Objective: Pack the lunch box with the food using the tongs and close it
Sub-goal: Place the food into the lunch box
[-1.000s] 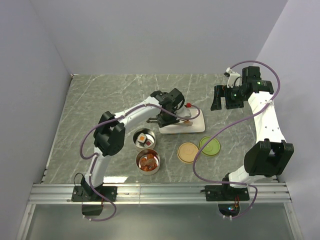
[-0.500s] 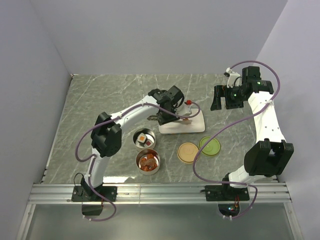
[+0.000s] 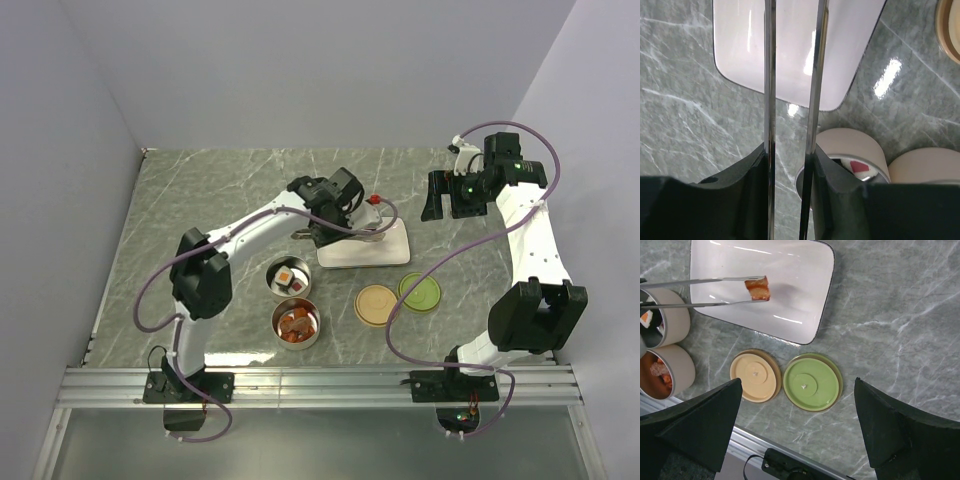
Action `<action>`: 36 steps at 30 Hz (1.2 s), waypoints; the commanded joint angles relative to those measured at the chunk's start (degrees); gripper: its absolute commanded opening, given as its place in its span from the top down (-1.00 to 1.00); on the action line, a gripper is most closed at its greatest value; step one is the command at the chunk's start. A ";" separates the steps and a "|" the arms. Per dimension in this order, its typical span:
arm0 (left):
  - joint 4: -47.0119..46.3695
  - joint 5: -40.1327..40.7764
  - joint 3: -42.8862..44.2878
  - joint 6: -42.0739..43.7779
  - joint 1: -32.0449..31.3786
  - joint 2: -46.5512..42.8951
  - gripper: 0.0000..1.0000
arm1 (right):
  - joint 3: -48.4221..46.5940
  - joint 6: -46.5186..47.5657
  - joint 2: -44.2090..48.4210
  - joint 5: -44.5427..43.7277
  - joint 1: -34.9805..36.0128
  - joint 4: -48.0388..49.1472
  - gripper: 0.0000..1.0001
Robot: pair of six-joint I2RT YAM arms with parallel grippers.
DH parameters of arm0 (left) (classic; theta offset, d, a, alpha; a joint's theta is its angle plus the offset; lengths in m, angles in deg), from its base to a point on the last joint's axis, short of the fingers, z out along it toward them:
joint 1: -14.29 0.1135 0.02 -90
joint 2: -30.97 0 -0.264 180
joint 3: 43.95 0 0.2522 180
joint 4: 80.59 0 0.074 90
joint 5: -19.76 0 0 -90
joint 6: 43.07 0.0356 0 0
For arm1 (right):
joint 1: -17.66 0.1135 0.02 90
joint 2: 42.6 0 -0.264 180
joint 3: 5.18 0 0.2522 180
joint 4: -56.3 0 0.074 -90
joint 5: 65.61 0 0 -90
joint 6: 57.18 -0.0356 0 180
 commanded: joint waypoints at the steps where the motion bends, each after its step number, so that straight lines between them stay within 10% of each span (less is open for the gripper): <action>1: -0.82 -1.88 -4.05 -0.97 0.00 -7.97 0.24 | -2.48 0.19 0.38 0.13 -0.31 0.01 -0.99; 20: 0.93 -5.84 -41.06 8.96 0.44 -54.18 0.26 | 0.24 0.89 1.96 -0.66 -0.31 0.36 -0.99; 36: 8.49 -4.26 -56.00 11.94 0.44 -69.86 0.26 | 1.03 0.54 2.40 -1.28 -0.31 0.71 -0.99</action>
